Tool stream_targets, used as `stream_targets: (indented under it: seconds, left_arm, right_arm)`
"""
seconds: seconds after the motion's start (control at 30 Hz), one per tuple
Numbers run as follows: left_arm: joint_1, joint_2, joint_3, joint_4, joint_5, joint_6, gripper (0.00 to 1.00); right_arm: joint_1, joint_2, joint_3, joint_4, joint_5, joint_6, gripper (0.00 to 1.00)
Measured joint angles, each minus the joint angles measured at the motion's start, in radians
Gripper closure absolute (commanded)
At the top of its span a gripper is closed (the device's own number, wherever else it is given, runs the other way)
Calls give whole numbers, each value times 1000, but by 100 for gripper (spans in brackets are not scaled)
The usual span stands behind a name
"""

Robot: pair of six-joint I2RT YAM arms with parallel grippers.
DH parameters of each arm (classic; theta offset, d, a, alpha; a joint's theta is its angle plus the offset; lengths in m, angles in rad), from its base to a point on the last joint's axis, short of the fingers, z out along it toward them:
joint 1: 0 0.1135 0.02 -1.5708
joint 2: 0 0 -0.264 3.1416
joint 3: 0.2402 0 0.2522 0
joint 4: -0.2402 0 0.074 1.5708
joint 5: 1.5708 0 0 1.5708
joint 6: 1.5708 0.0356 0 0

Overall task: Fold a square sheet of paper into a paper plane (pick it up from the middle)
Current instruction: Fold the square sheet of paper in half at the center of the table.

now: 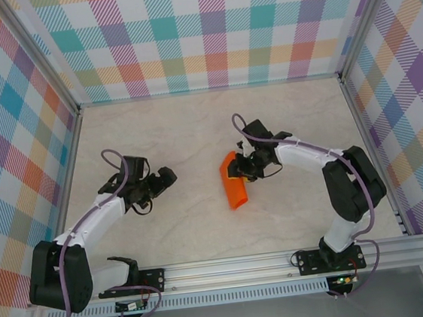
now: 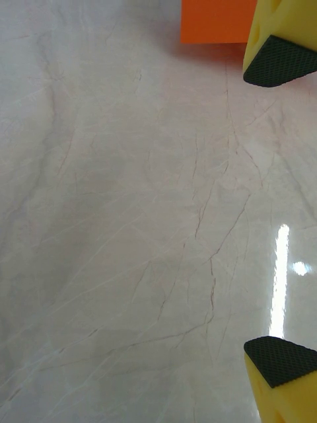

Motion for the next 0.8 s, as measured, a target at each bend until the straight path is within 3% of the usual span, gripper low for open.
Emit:
stream_targets:
  seconds: [0.13,0.27,0.5,0.8]
  left_arm:
    - [-16,-11,-34,82,31,-67,3]
    - [-47,-6,-37,148,54,-107,3]
    - [-103,40,-37,193,57,-132,3]
    - [-170,114,-2,211,58,-136,4]
  right_arm:
    - [1,13,-15,169,-129,76,64]
    - [1,64,-14,218,-144,89,59]
    - [1,124,-3,107,40,16,41]
    - [1,122,6,12,235,-63,26]
